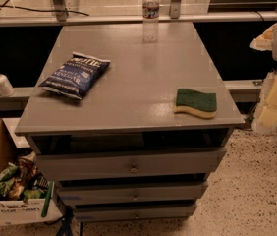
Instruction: Move water bottle near blue chip bag
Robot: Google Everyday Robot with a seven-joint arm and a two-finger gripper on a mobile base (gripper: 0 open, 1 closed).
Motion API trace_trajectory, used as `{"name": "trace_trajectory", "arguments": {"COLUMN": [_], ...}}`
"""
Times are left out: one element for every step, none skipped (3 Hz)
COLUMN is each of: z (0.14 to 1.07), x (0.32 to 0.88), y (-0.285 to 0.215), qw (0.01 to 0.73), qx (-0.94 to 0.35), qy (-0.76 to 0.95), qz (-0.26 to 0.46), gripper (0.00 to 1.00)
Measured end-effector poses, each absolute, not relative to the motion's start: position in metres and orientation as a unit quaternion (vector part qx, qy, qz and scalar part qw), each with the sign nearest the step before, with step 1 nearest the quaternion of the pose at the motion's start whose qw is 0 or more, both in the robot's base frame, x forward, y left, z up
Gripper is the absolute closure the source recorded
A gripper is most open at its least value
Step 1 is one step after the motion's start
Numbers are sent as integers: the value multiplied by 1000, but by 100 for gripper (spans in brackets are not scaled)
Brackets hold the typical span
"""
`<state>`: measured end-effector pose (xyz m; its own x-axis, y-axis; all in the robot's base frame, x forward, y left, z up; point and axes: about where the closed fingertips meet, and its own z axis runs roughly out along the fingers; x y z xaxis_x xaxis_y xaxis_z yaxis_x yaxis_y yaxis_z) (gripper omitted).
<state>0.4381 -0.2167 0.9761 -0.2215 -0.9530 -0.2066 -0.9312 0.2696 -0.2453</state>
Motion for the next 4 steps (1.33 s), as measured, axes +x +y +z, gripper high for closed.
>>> {"name": "trace_trajectory", "arguments": {"z": [976, 980, 976, 963], "x": [438, 445, 462, 496], "y": [-217, -214, -211, -211], "qw": [159, 175, 213, 251], "qx": [-603, -606, -600, -580], "qy": [781, 775, 770, 774], "qz": [-34, -42, -37, -40], "gripper": [0, 0, 0, 0]}}
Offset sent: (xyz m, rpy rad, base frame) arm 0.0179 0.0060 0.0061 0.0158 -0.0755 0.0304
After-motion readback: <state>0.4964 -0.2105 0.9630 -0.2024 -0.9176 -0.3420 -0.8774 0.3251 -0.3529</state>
